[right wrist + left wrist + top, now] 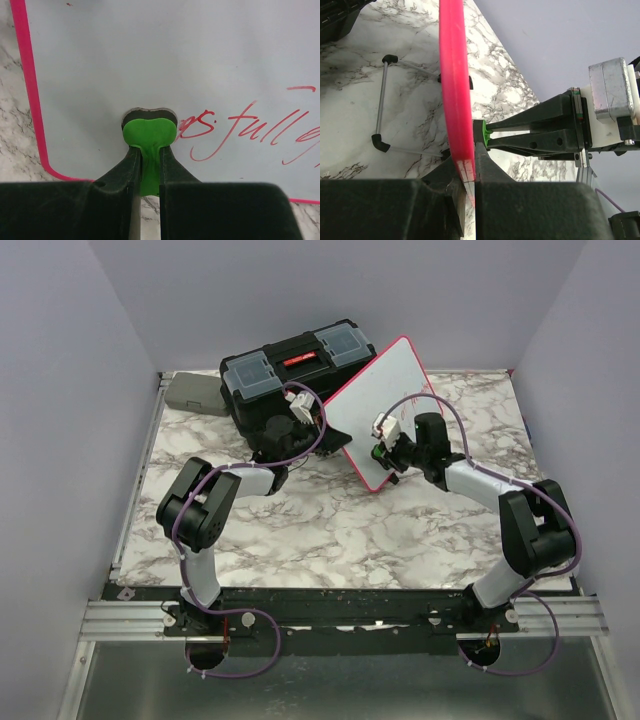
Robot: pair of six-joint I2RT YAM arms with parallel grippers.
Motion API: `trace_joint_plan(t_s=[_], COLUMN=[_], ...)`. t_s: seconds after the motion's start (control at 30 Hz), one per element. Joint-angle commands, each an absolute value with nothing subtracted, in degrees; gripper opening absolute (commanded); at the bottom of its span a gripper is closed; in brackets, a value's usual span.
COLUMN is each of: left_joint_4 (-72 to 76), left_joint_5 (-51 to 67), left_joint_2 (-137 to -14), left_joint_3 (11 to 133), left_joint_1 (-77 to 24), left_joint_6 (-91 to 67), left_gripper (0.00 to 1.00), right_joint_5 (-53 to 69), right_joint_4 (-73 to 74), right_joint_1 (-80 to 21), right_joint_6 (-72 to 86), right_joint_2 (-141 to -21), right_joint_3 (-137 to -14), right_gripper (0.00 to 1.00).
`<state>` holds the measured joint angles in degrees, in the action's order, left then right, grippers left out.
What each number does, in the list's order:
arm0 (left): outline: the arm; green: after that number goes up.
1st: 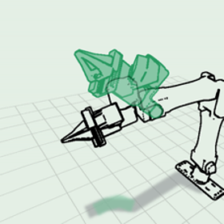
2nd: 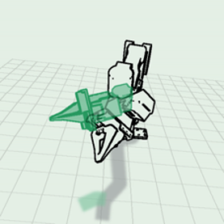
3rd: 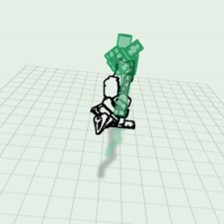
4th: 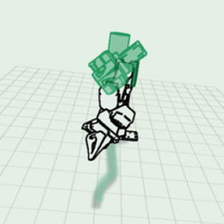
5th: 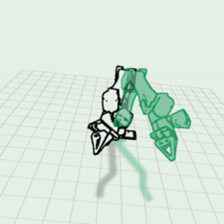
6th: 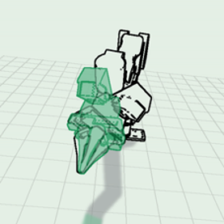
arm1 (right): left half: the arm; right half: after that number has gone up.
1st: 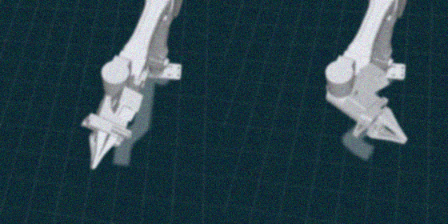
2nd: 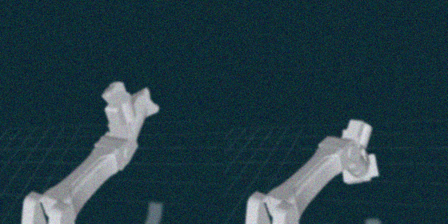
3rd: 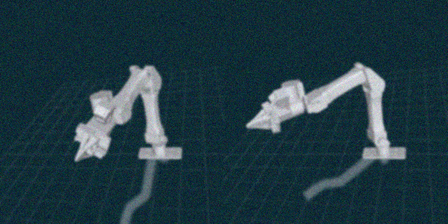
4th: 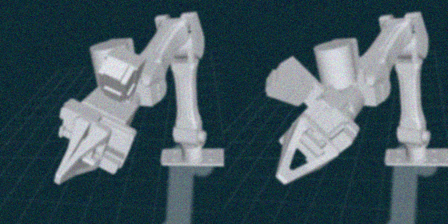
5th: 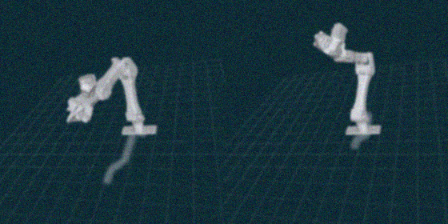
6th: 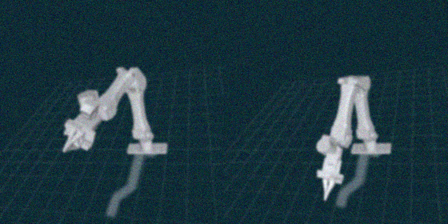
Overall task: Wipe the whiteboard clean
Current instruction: Erase the whiteboard at the whiteboard stand.
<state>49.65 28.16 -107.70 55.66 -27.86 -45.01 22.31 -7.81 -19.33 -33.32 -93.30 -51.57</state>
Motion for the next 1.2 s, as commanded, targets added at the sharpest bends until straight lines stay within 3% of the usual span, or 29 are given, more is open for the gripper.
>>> trace_joint_plan(t_s=[0.0, 0.2, 0.53, 0.7, 0.9, 1.17], left_joint_4=[52.29, 52.13, 51.24, 51.20, 51.24, 51.94], left_joint_5=[39.34, 39.30, 39.47, 39.44, 39.31, 39.20], left_joint_2=[-107.75, -107.31, -107.40, -107.47, -106.88, -107.23], left_joint_3=[55.72, 55.41, 55.80, 56.01, 55.30, 55.45], left_joint_1=[-31.03, -31.03, -31.02, -31.03, -31.03, -30.97], left_joint_6=[-47.73, -47.57, -47.19, -47.26, -47.07, -47.58], left_gripper=[0.00, 0.00, 0.00, 0.00, 0.00, 0.00], right_joint_5=[26.08, 27.65, 14.96, 11.83, 17.32, 31.59], right_joint_4=[5.94, 9.20, -26.21, -31.27, -19.08, 12.60], right_joint_1=[-19.77, -19.74, -19.77, -19.78, -17.88, -16.96], right_joint_6=[-44.00, -45.76, -23.65, -23.12, -30.58, -54.17], right_joint_2=[-95.90, -97.34, -90.03, -89.72, -93.54, -97.71], right_joint_3=[-54.14, -55.81, -47.70, -44.97, -47.38, -53.17], right_gripper=[0.01, 0.01, 0.01, 0.01, 0.01, 0.01])
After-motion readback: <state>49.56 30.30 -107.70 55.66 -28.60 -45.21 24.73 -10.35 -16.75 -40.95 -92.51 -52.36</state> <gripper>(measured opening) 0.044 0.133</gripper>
